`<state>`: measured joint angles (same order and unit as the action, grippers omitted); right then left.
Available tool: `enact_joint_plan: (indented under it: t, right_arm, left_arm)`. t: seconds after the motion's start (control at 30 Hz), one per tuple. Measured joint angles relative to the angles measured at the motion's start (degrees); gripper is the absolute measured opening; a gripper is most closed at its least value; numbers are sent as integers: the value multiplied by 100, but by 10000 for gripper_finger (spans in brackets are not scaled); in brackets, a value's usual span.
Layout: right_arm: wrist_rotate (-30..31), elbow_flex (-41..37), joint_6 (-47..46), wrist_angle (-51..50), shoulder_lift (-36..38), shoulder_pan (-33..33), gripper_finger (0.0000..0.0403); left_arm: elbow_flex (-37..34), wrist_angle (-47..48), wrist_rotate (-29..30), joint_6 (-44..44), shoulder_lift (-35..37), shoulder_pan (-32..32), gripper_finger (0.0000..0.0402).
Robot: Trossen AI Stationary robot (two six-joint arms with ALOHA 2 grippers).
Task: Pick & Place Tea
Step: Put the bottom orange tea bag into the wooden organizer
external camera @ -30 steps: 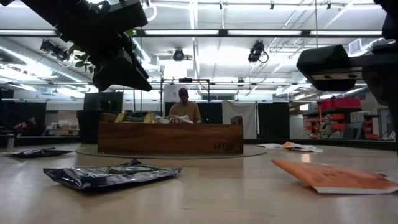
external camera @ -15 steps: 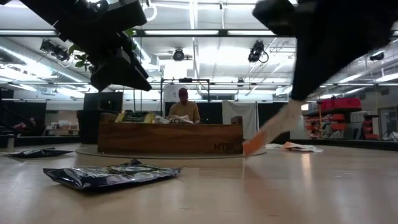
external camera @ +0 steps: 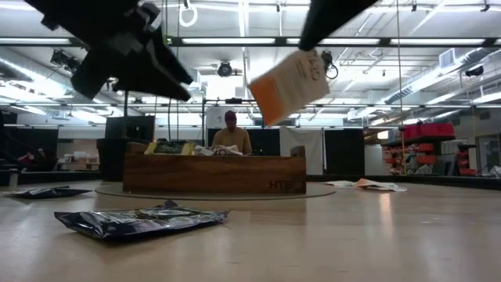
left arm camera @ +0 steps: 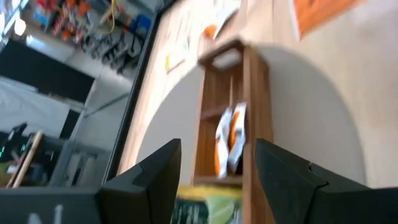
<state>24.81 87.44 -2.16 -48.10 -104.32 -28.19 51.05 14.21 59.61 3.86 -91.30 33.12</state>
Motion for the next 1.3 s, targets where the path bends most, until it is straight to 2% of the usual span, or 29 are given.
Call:
enact_joint_plan:
  t: [0.3,0.43,0.5,0.67,0.83,0.97,1.3]
  right_arm:
    - [-254,190,-41,-39,1,429,0]
    - [-276,190,-41,-44,1,587,0]
    - [-276,190,-56,-4,1,667,0]
    - [-277,190,-67,133,1,791,0]
    - [-271,190,-60,250,1,832,0]
    - [-179,190,-38,256,1,832,0]
    - [-123,383,138,576,6,900,0]
  left_arm:
    - [7,-1943,-33,-1939,95,19,209]
    - [77,-2415,-453,-2539,107,-30,209]
    - [185,-2374,-820,-2533,107,-101,209]
    - [390,-2327,-1112,-2517,107,-303,209]
    - [455,-2043,-1841,-2248,99,-509,209]
    - [455,-1765,-1887,-1950,94,-604,209]
    - [455,-1809,-2239,-1762,94,-908,208]
